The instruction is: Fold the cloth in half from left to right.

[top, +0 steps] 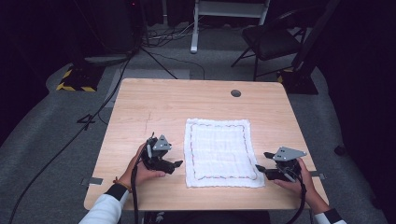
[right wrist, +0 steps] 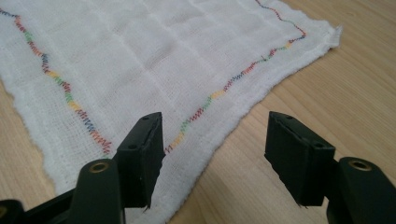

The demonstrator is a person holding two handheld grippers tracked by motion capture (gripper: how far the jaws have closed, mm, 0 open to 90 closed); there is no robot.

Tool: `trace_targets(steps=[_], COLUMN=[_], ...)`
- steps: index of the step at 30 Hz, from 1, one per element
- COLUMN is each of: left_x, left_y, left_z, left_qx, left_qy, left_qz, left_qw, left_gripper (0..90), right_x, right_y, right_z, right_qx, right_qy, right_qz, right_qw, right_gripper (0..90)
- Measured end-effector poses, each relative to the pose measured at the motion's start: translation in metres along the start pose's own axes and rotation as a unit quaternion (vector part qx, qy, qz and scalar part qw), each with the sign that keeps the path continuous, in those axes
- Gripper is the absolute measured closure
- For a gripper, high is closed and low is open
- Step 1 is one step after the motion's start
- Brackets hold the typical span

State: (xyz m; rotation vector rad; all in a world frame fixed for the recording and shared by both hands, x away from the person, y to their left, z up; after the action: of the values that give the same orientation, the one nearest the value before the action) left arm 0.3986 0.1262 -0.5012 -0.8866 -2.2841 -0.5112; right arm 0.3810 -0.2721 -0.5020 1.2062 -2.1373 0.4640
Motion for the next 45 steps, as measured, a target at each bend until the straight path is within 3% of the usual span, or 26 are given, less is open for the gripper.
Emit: trace_targets(steps=[6, 8, 12, 14, 18, 21, 25, 32, 40, 44, 45], left_x=[-0.007, -0.013, -0.027, -0.033, -0.047, -0.061, -0.085, -0.116, -0.137, -0.139, -0.139], left_y=[0.019, 0.025, 0.032, 0.037, 0.049, 0.056, 0.065, 0.075, 0.067, 0.07, 0.071], left_z=[-0.012, -0.018, -0.03, -0.037, -0.053, -0.063, -0.068, -0.072, -0.07, -0.067, -0.066], left_qx=[0.016, 0.024, 0.009, -0.01, 0.024, 0.024, 0.04, 0.082, 0.062, 0.091, 0.088], left_qy=[-0.014, -0.011, -0.007, -0.006, -0.013, -0.011, 0.008, 0.02, 0.047, 0.042, 0.039], left_qz=[-0.025, -0.023, -0.04, -0.072, -0.064, -0.079, -0.098, -0.104, -0.101, -0.081, -0.078], left_qw=[0.9995, 0.9994, 0.9991, 0.9974, 0.9976, 0.9965, 0.9944, 0.9909, 0.9918, 0.9917, 0.9922], left_gripper=[19.6, 20.2, 20.4, 24.0, 24.1, 24.0, 23.9, 21.5, 19.2, 18.3, 18.3], right_x=[-0.005, -0.007, -0.017, -0.025, -0.046, -0.062, -0.081, -0.109, -0.134, -0.142, -0.145], right_y=[-0.001, 0.001, 0.008, 0.013, 0.033, 0.051, 0.075, 0.113, 0.145, 0.154, 0.155], right_z=[-0.011, -0.017, -0.031, -0.04, -0.06, -0.073, -0.086, -0.095, -0.099, -0.1, -0.1], right_qx=[0.004, 0.005, 0.012, 0.021, 0.055, 0.078, 0.102, 0.141, 0.163, 0.172, 0.173], right_qy=[-0.008, -0.017, -0.027, -0.026, -0.012, -0.009, -0.001, 0.014, 0.03, 0.04, 0.043], right_qz=[0.002, -0.004, -0.023, -0.03, -0.047, -0.067, -0.094, -0.138, -0.175, -0.18, -0.174], right_qw=[1.0, 0.9998, 0.9993, 0.999, 0.9973, 0.9946, 0.9903, 0.9802, 0.9705, 0.9677, 0.9684], right_gripper=[39.1, 40.0, 41.1, 41.5, 41.5, 41.5, 41.7, 44.3, 44.5, 44.8, 45.8])
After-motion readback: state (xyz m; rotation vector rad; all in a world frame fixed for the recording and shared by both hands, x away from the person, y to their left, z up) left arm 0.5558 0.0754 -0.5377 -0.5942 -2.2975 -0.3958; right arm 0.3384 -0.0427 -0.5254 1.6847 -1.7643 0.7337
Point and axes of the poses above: each handheld gripper's, and its own axes: x roughly backward along the jaws, z roughly out of its underside, y roughly to its left, the point moved 5 cm from there along -x, roughly forward along the jaws, and after that the axes turned 11 degrees about -z, right-handed, at the moved point
